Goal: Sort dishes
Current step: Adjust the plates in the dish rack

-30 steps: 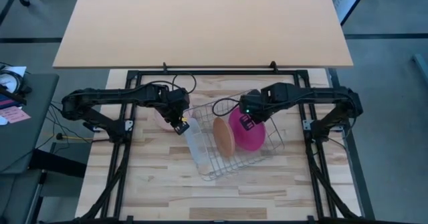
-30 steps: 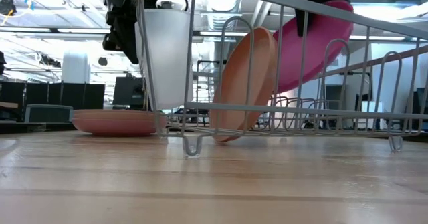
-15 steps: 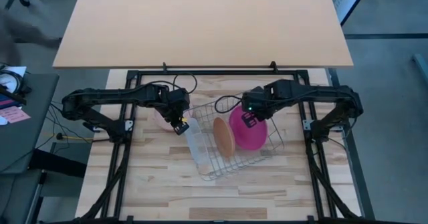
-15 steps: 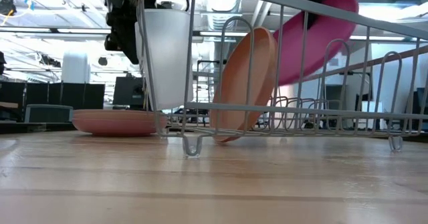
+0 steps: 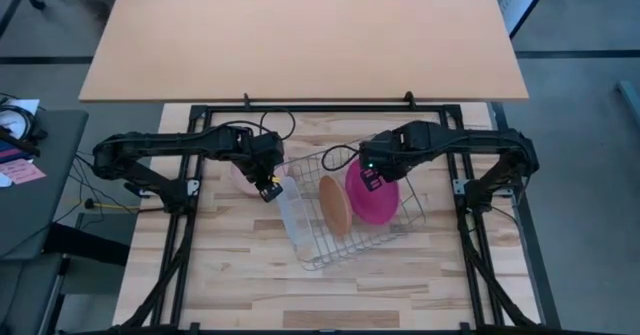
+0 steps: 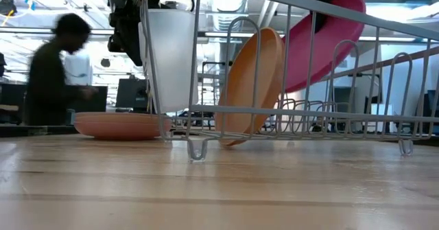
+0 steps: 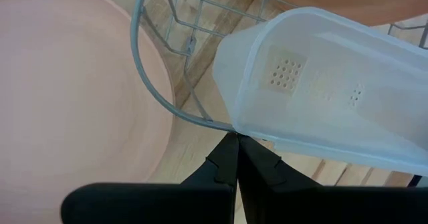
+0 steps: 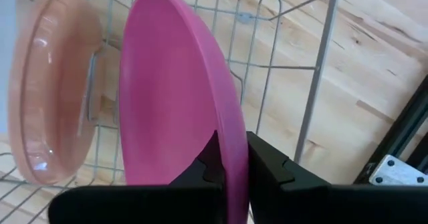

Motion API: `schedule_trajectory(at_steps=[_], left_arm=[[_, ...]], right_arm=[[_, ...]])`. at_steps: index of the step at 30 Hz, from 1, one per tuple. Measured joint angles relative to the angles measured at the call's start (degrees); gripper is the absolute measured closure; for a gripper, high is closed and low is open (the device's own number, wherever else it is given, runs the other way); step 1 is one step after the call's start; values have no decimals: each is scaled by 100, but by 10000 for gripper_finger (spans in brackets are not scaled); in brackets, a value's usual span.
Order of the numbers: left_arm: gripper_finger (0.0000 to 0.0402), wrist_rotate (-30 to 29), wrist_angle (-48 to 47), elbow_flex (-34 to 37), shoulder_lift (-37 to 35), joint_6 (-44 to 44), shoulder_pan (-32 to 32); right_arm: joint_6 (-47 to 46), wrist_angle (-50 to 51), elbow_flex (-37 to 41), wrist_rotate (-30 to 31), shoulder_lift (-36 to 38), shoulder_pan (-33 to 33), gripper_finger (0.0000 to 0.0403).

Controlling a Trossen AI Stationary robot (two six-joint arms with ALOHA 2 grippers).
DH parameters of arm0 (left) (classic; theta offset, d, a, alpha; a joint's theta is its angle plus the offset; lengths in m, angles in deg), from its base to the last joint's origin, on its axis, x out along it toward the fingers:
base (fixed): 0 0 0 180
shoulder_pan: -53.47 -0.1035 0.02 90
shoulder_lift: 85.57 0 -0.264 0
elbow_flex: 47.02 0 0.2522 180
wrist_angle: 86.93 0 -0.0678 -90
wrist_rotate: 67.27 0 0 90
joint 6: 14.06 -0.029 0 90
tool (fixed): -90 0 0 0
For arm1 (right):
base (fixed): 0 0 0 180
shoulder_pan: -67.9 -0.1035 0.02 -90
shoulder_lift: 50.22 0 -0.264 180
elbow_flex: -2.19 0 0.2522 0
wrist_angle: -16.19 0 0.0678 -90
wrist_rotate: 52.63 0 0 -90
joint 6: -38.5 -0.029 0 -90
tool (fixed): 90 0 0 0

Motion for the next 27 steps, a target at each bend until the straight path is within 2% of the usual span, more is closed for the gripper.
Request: schedule_trajectory(at_steps=[9,27], left_arm=[[401,16,-19,0,0,-324,0],[401,-4,-19,0,0,-493,1]], right_arm=[[-83,5,-20,48,-401,-179,367],[-276,206,-291,236,-561,-181,367]])
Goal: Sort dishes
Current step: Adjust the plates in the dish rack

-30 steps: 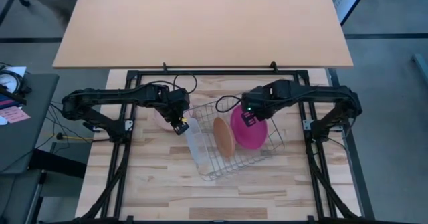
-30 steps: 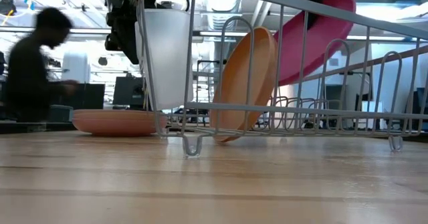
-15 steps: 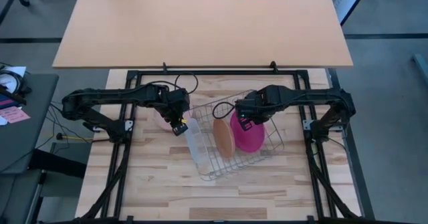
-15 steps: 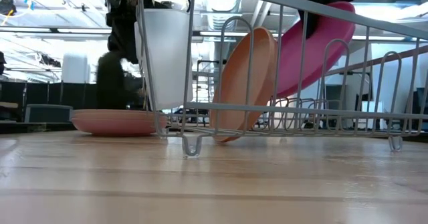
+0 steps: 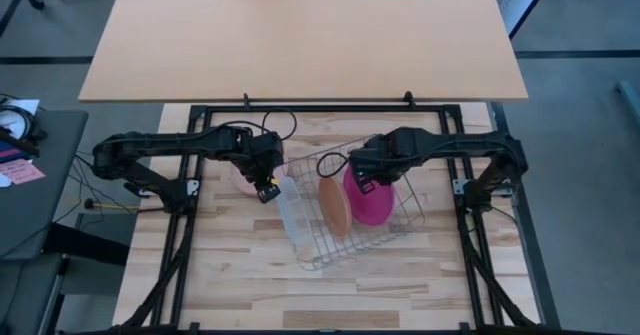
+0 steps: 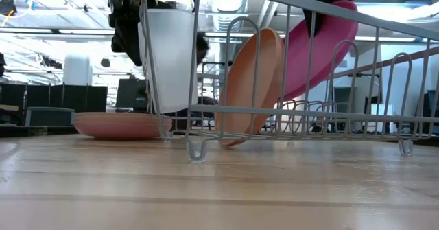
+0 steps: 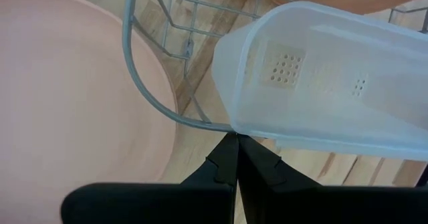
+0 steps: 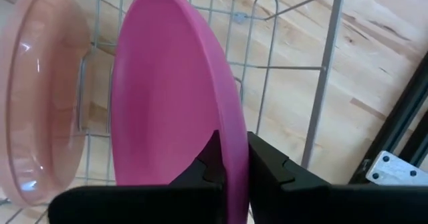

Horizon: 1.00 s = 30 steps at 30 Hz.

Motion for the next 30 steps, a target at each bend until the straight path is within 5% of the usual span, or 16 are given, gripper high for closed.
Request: schedule_trajectory(at_steps=[30], left_arm=[[401,-37,-61,0,-4,-7,1]], right_arm=[[63,-765,11,-239,-74,-104,350]])
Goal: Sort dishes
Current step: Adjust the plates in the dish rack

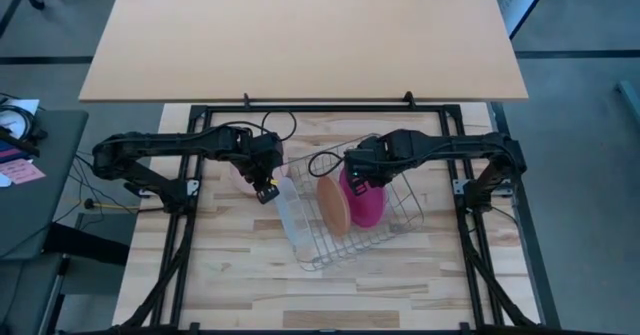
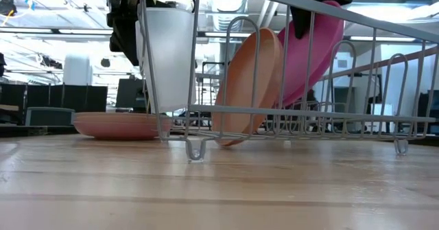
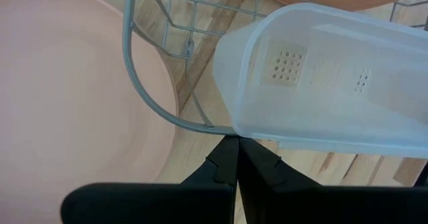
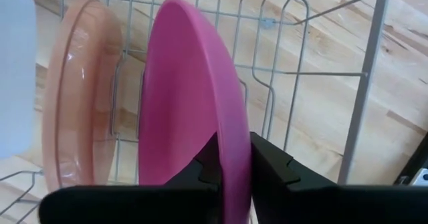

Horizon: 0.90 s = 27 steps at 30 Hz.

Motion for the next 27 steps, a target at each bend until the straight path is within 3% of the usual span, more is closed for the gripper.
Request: schedule_trajectory(at_steps=[7,19,27], left_arm=[[402,-2,-22,0,0,1,0],[401,-37,-24,0,2,37,-4],[401,-28,-55,0,4,48,-4]], right_arm=[[2,-53,0,-132,0,4,342],[127,-103,0,-252,-7,44,187],[366,-83,-2,-144,55,200,163]])
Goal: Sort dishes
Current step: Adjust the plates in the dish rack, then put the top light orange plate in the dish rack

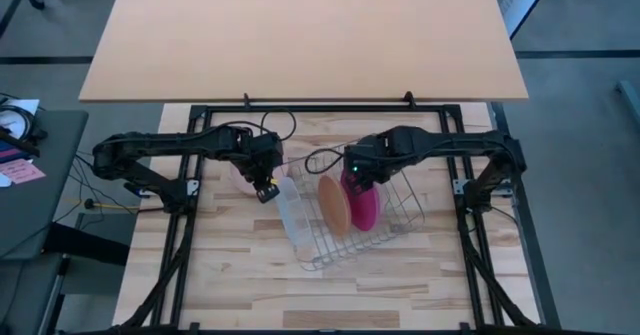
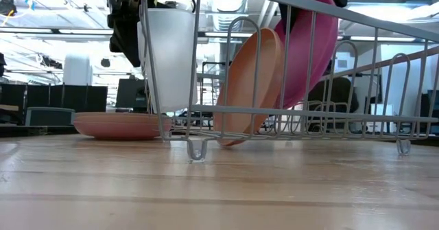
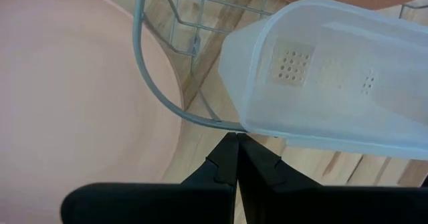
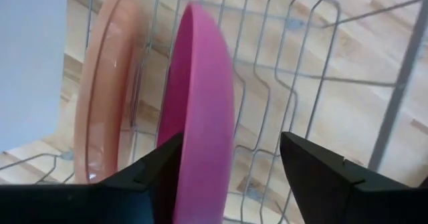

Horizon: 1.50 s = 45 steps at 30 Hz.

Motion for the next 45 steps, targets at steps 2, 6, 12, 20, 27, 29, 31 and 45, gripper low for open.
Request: schedule_trajectory(at_steps=[2,6,12,20,27,29,31,45], left_arm=[[401,2,-36,0,0,0,0],[401,5,-111,0,0,0,2],[401,9,-143,0,0,-24,2],[401,3,-144,0,0,-20,2],[401,-30,-105,0,0,28,2],[401,-49,-67,0,0,34,2],[402,-58,-73,0,0,56,2],[340,542,-1327,296,-195,-1015,90]], right_arm=[[78,29,-59,4,35,57,163],[290,7,-359,20,36,170,163],[778,-102,-841,-8,47,332,166],[943,153,-1047,-76,40,133,244],[844,-10,-762,-56,32,-35,295],[683,-52,-671,-58,32,2,295],[657,-44,-643,-67,32,37,289],[607,124,-725,154,1288,-4,227]])
